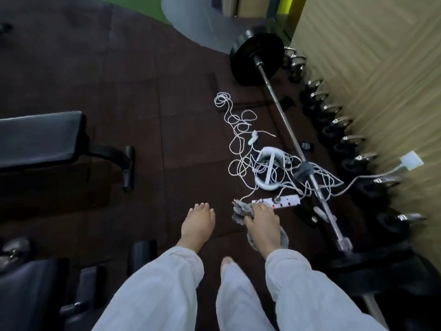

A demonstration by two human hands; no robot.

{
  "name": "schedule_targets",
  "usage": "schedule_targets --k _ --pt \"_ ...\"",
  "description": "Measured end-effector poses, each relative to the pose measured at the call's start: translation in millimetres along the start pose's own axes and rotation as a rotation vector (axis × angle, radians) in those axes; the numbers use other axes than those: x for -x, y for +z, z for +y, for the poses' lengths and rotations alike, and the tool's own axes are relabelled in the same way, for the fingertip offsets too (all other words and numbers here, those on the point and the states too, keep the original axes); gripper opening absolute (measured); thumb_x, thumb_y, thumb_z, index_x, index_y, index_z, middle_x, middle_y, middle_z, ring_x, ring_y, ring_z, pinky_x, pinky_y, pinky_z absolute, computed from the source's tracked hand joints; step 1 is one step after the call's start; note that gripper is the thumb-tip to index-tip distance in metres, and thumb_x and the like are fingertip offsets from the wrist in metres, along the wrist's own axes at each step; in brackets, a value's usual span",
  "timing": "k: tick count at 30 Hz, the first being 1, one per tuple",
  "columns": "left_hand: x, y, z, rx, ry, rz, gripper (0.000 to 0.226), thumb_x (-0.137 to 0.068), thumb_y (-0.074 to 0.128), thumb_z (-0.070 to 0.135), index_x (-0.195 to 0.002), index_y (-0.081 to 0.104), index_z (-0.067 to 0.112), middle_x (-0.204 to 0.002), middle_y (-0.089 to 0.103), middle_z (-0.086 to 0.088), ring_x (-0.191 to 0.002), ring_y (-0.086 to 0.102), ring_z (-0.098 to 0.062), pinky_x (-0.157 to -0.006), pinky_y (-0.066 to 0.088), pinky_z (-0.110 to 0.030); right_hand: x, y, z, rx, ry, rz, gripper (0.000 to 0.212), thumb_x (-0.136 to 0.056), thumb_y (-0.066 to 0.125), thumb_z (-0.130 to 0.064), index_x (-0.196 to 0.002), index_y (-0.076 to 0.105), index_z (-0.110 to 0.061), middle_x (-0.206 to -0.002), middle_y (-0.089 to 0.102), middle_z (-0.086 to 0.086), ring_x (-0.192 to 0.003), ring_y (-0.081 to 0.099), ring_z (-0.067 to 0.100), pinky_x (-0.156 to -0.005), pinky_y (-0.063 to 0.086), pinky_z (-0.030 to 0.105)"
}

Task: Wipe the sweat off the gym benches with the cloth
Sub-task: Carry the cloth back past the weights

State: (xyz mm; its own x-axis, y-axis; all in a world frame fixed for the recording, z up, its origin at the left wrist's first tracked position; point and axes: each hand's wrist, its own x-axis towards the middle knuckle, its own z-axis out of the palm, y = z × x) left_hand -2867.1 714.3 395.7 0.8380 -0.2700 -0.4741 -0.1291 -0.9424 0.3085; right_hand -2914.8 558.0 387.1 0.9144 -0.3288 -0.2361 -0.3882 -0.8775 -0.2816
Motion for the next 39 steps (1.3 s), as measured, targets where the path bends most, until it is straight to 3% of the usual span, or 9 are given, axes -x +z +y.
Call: schedule_targets --k 6,10,14,19,22,28,34,39 --pt "-150 -80 12 0.061 -0.065 0.026 0.037 -0.101 0.023 0.019 -0.127 0.045 0.003 -0.135 0.046 -0.012 -0.134 0.033 -0.025 -0.11 0.02 -0.033 -175 -32 -42 0.009 -0.059 -0.004 0.032 -0.089 0.049 -0.023 -0.118 0.054 -0.014 -0.116 0.055 0.006 -0.115 0.044 0.025 -0.09 0.035 0.039" --pt "-239 -136 3 0.047 -0.11 -0.007 0.041 -0.102 0.021 0.018 -0.135 0.038 0.002 -0.143 0.039 -0.012 -0.137 0.027 -0.025 -0.111 0.016 -0.033 -287 -40 -80 -0.027 -0.089 0.007 0.033 -0.087 0.052 -0.02 -0.118 0.056 -0.01 -0.115 0.057 0.009 -0.114 0.046 0.028 -0.091 0.035 0.041" --pt "-345 -198 -20 0.054 -0.155 0.022 0.039 -0.101 0.023 0.018 -0.131 0.042 0.003 -0.138 0.044 -0.012 -0.133 0.033 -0.025 -0.109 0.02 -0.032 -406 -47 -130 -0.031 -0.106 -0.013 0.031 -0.087 0.051 -0.02 -0.117 0.055 -0.011 -0.115 0.056 0.008 -0.113 0.047 0.027 -0.089 0.036 0.039" --pt "-489 -297 -28 0.018 -0.139 -0.004 0.042 -0.102 0.021 0.02 -0.139 0.034 0.003 -0.146 0.036 -0.01 -0.139 0.023 -0.023 -0.112 0.014 -0.031 -551 -74 -177 -0.091 -0.073 0.015 0.029 -0.086 0.053 -0.018 -0.114 0.057 -0.012 -0.112 0.058 0.007 -0.111 0.048 0.027 -0.088 0.037 0.04" --pt "-576 -349 -22 0.025 -0.125 0.026 0.041 -0.102 0.022 0.02 -0.135 0.038 0.003 -0.142 0.04 -0.011 -0.137 0.028 -0.024 -0.111 0.017 -0.032 -641 -98 -195 -0.133 -0.031 0.07 0.026 -0.081 0.059 -0.013 -0.106 0.061 -0.006 -0.104 0.061 0.014 -0.106 0.052 0.034 -0.084 0.04 0.044" --pt "-758 -440 -1 0.031 -0.089 0.054 0.037 -0.101 0.023 0.021 -0.121 0.048 0.004 -0.129 0.051 -0.01 -0.126 0.04 -0.024 -0.108 0.023 -0.033 -838 -135 -222 -0.073 -0.007 0.056 0.028 -0.087 0.052 -0.019 -0.112 0.057 -0.009 -0.113 0.058 0.01 -0.113 0.047 0.03 -0.088 0.036 0.041" --pt "-927 -541 3 0.085 -0.138 0.057 0.043 -0.103 0.02 0.021 -0.141 0.033 0.004 -0.148 0.033 -0.008 -0.14 0.022 -0.02 -0.112 0.013 -0.029 -1043 -184 -278 -0.123 -0.015 0.082 0.041 -0.09 0.049 -0.022 -0.13 0.044 -0.019 -0.124 0.052 0.004 -0.121 0.04 0.023 -0.094 0.033 0.038" --pt "-1048 -619 -8 0.073 -0.183 0.04 0.045 -0.103 0.02 0.023 -0.144 0.027 0.006 -0.152 0.027 -0.008 -0.142 0.017 -0.02 -0.113 0.01 -0.029 -1179 -217 -327 -0.113 -0.064 0.079 0.024 -0.09 0.046 -0.021 -0.114 0.051 -0.018 -0.11 0.054 0.002 -0.11 0.044 0.022 -0.085 0.035 0.037"
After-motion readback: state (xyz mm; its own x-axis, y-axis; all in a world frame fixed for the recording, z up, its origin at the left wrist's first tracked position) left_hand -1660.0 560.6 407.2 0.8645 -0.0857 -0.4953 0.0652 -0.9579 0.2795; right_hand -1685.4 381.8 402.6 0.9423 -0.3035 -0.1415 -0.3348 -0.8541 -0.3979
